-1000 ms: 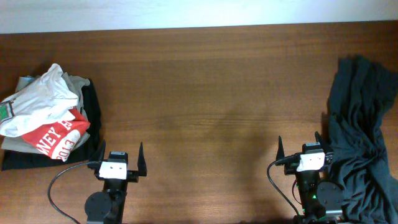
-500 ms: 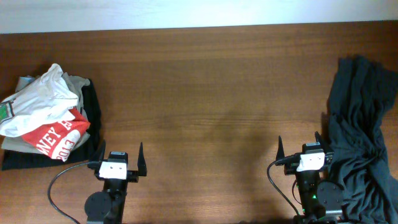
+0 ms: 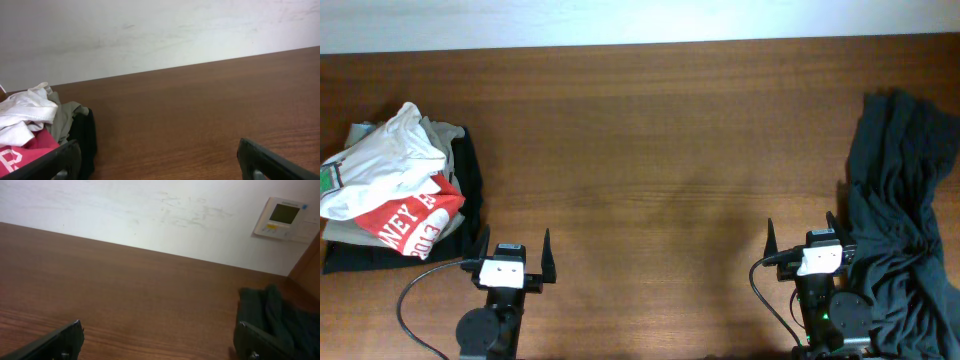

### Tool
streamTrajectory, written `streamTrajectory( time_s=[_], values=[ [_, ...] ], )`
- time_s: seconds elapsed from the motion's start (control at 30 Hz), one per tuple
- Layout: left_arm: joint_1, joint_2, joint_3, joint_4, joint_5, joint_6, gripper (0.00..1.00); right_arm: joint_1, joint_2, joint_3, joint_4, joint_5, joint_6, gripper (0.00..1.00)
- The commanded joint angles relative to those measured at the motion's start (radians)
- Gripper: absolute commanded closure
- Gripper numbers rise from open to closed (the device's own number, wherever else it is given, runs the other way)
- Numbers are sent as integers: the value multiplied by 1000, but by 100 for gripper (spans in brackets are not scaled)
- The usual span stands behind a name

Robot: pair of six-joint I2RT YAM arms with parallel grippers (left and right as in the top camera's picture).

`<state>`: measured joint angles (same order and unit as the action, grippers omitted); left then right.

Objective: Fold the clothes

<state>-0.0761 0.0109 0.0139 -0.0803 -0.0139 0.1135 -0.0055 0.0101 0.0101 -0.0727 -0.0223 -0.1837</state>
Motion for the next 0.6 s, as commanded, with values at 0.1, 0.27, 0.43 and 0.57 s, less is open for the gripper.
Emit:
streamTrajectory(
  time_s=[0.1, 0.27, 0.43, 0.57],
  values=[
    [7, -5, -5, -3, 15, 19, 1, 5, -6, -5, -6, 9, 5, 1],
    [7, -5, -5, -3, 19, 18, 1, 5, -6, -5, -6, 9, 5, 1],
    [7, -5, 0, 13, 19, 11, 1, 5, -5, -5, -4, -7, 110, 1],
    [7, 18, 37, 11, 19, -55, 1, 5, 11, -2, -8, 39, 213, 1]
  ],
)
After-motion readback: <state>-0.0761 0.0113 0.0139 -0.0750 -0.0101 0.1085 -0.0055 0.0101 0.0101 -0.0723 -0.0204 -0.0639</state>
